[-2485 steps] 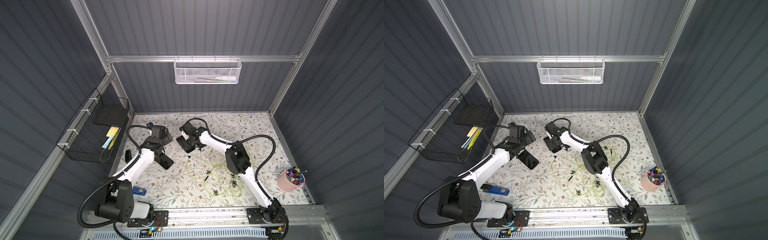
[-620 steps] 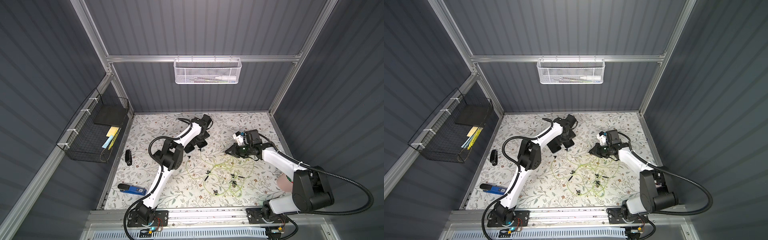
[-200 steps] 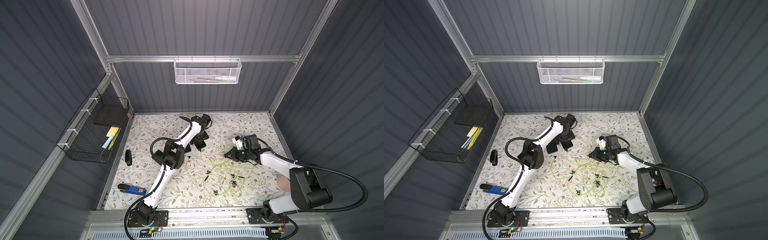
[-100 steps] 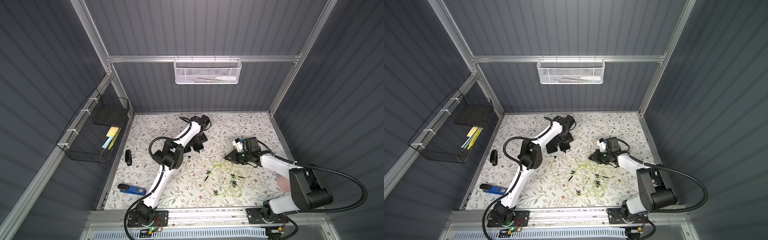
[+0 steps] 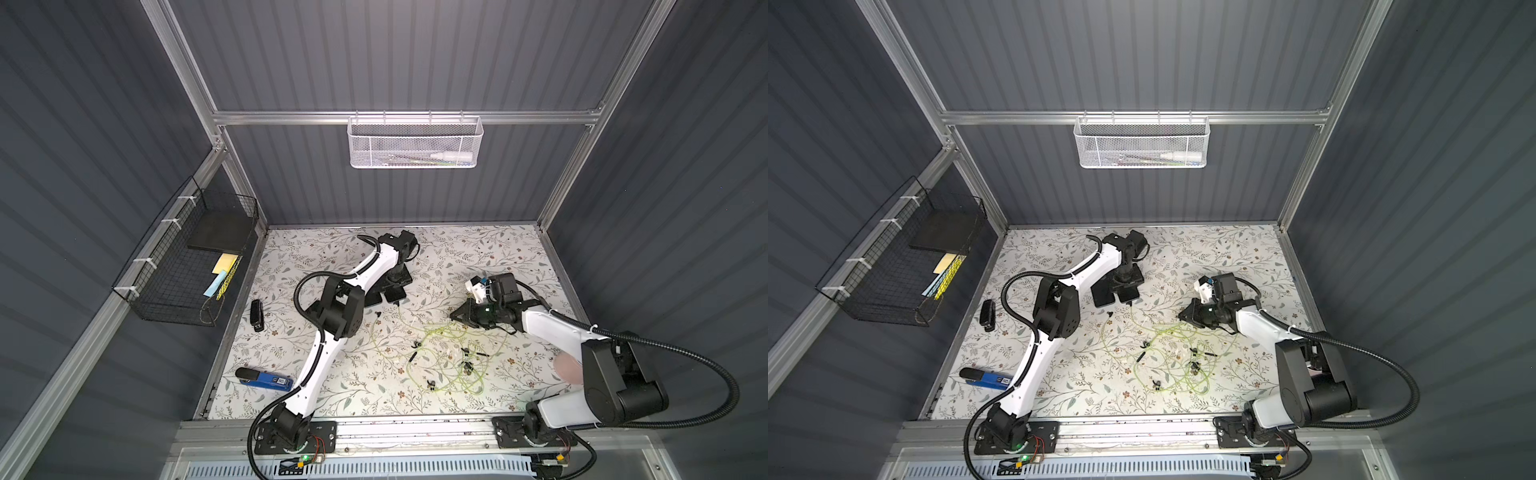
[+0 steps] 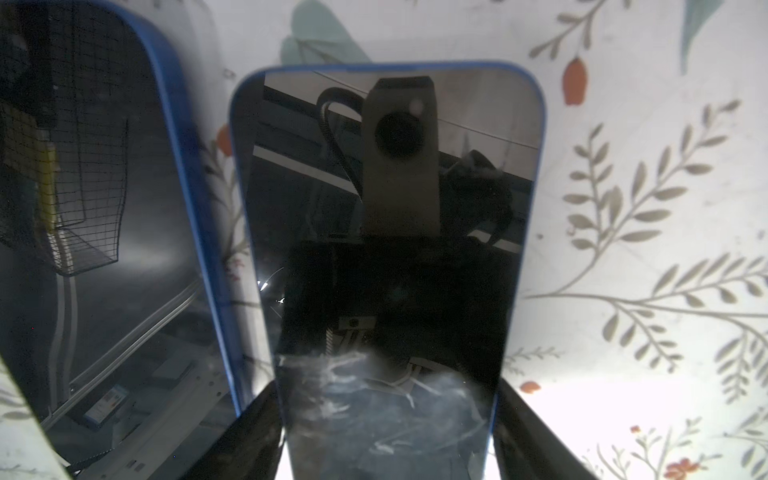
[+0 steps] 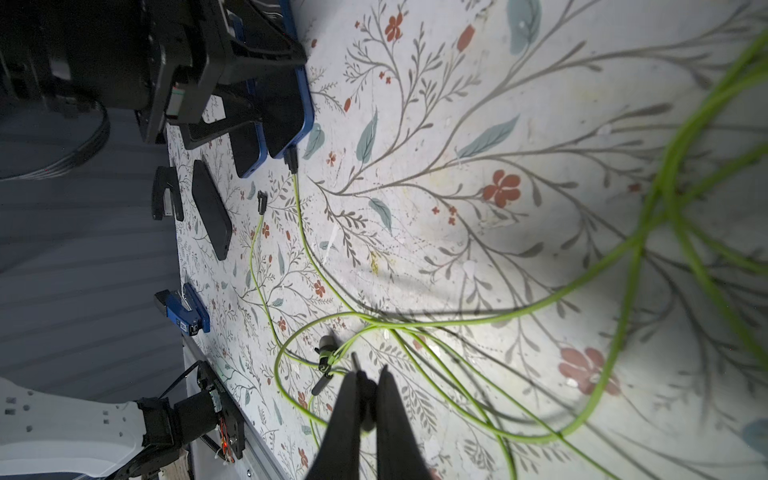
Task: Plug wired earphones into phones
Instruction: Pick up the phone at the center of the board.
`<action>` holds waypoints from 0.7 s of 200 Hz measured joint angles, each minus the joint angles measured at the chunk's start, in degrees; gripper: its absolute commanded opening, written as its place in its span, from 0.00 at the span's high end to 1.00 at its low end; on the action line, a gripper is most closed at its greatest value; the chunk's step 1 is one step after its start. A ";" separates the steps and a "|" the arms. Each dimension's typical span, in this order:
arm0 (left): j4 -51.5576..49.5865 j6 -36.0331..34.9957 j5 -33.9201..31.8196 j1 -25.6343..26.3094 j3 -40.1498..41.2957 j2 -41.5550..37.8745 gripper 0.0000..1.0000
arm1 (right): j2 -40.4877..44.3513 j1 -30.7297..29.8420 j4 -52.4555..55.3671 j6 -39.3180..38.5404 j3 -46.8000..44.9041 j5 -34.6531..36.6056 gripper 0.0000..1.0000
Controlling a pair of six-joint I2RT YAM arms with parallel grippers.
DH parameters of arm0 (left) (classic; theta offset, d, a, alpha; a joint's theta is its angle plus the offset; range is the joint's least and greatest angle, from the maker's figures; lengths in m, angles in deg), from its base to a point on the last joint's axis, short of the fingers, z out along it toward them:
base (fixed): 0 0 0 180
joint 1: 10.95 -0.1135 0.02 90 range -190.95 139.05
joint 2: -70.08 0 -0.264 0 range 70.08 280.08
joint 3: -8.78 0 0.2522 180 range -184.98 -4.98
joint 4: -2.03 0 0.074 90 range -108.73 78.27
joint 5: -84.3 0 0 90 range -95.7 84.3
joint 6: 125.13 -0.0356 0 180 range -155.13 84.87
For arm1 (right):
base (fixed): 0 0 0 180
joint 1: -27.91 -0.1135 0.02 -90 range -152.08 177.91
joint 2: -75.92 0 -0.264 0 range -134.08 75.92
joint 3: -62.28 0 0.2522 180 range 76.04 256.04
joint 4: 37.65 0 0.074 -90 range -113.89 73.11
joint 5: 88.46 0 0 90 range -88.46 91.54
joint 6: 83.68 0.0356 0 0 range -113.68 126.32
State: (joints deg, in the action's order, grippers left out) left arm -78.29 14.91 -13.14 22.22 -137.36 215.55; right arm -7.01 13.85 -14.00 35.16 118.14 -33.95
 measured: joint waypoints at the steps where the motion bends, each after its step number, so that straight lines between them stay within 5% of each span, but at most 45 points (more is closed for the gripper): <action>1: 0.13 0.00 -0.02 -0.02 0.24 -0.15 0.33 | 0.00 0.00 0.04 -0.02 0.09 0.00 0.93; 88: 15.19 1.25 5.64 -3.30 18.32 -14.23 0.46 | -4.57 -6.21 -10.99 1.99 4.04 -0.59 0.98; 140: 32.48 11.61 12.96 -4.37 28.65 -30.88 0.62 | -1.77 -14.05 -18.18 1.73 4.59 7.56 1.00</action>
State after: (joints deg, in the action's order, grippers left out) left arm -45.81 26.52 -0.18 17.85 -108.71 184.67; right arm -8.78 -0.20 -32.18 36.89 122.73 -26.38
